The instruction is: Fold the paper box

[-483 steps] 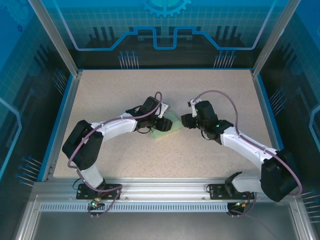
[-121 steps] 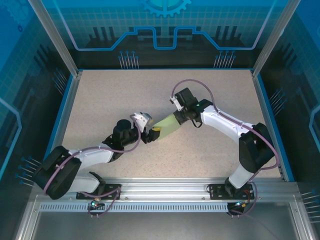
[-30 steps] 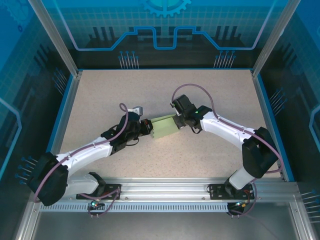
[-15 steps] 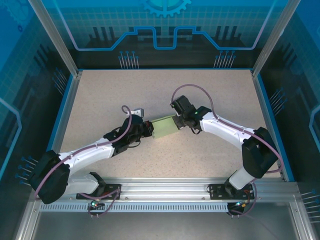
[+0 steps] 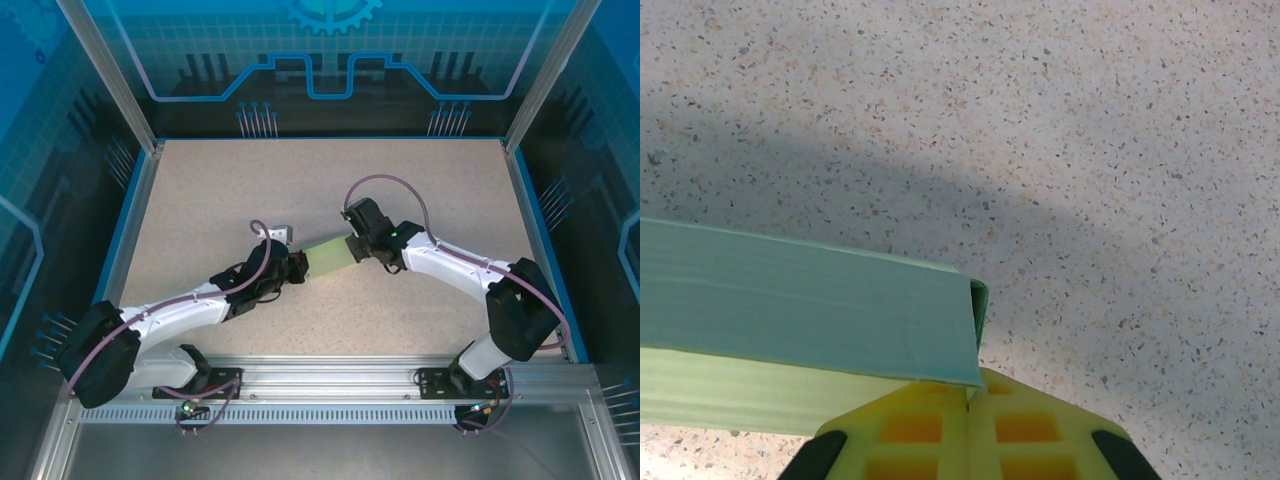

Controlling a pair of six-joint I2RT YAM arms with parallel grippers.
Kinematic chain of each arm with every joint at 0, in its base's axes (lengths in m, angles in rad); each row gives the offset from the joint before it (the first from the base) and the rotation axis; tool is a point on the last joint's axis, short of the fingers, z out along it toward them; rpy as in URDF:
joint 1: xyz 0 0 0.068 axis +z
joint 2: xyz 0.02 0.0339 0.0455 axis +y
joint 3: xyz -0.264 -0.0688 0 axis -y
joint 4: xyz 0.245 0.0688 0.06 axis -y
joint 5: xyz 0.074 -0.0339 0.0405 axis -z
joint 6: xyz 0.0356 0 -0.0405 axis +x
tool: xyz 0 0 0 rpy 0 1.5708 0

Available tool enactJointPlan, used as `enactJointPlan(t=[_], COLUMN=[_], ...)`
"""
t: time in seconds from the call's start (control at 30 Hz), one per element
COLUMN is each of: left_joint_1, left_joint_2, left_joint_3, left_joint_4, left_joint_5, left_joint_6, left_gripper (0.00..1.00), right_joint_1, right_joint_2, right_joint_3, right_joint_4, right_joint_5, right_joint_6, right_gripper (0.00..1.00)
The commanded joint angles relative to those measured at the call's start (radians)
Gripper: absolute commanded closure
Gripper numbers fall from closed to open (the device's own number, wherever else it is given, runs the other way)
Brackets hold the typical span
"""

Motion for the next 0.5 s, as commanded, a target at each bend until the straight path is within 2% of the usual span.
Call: enactJointPlan(t=[0.0, 0.33, 0.47], left_joint_1=[-0.011, -0.001, 0.042], left_joint_2=[-0.037, -0.174, -0.192], left_joint_3=[-0.012, -0.014, -0.003], left_joint_4=[-0.041, -0.105, -0.116], left_joint_5=[-0.005, -0.001, 0.016], left_joint_6=[0.064, 0.161, 0.15], left_gripper=[0.86, 0.51, 0.45], right_joint_1=[0.033, 0.035, 0.036], right_joint_2=[0.005, 0.012, 0.012], right_joint_3=[-0.028, -0.005, -0.003], right_joint_4=[-0.054, -0.077, -0.079], right_joint_5=[-0.041, -0.021, -0.022], right_joint_6=[-0.002, -0.002, -0.004], right_gripper=[0.94, 0.94, 0.94])
